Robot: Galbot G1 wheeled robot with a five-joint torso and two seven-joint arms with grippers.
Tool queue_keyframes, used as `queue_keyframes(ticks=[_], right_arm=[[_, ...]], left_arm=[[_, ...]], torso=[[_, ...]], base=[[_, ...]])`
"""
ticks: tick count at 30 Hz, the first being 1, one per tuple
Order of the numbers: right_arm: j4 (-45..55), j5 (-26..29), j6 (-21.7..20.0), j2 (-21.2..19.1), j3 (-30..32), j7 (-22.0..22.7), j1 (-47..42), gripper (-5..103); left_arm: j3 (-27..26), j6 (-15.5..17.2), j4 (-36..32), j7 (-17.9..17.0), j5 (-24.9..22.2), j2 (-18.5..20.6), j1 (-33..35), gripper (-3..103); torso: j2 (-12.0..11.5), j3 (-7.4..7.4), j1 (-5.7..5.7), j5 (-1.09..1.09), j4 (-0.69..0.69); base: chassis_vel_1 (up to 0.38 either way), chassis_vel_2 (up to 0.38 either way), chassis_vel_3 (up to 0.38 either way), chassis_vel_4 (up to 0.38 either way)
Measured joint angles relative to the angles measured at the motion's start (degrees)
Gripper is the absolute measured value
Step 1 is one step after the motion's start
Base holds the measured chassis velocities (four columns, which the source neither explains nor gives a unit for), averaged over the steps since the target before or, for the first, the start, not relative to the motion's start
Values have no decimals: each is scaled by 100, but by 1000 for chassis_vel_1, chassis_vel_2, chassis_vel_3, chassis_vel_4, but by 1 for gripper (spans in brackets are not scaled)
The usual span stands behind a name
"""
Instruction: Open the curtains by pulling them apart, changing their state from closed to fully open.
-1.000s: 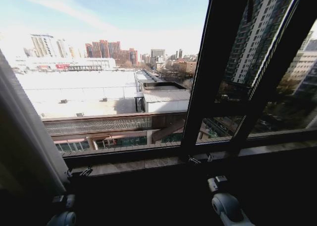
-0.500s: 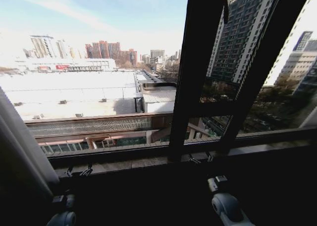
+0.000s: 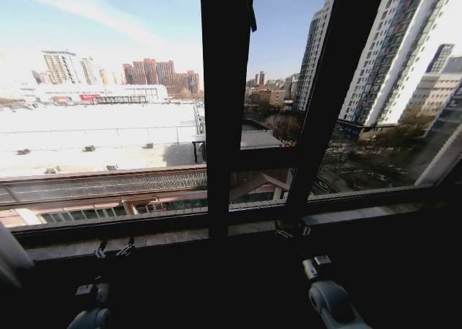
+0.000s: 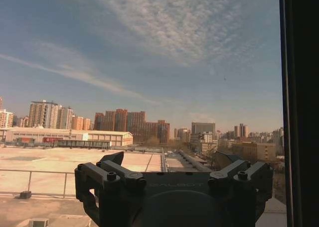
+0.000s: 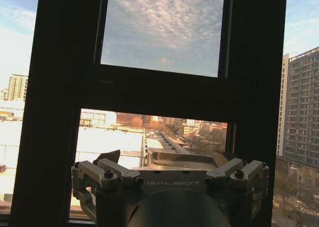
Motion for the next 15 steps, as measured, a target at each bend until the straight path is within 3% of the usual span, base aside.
queue_keyframes(ticks=[15], right_arm=[[0,0,0,0,0,0,0,100]], left_arm=[[0,-1,1,0,0,1,0,100]], torso=[[0,0,1,-4,-1]], base=[[-353,-359,348,356]])
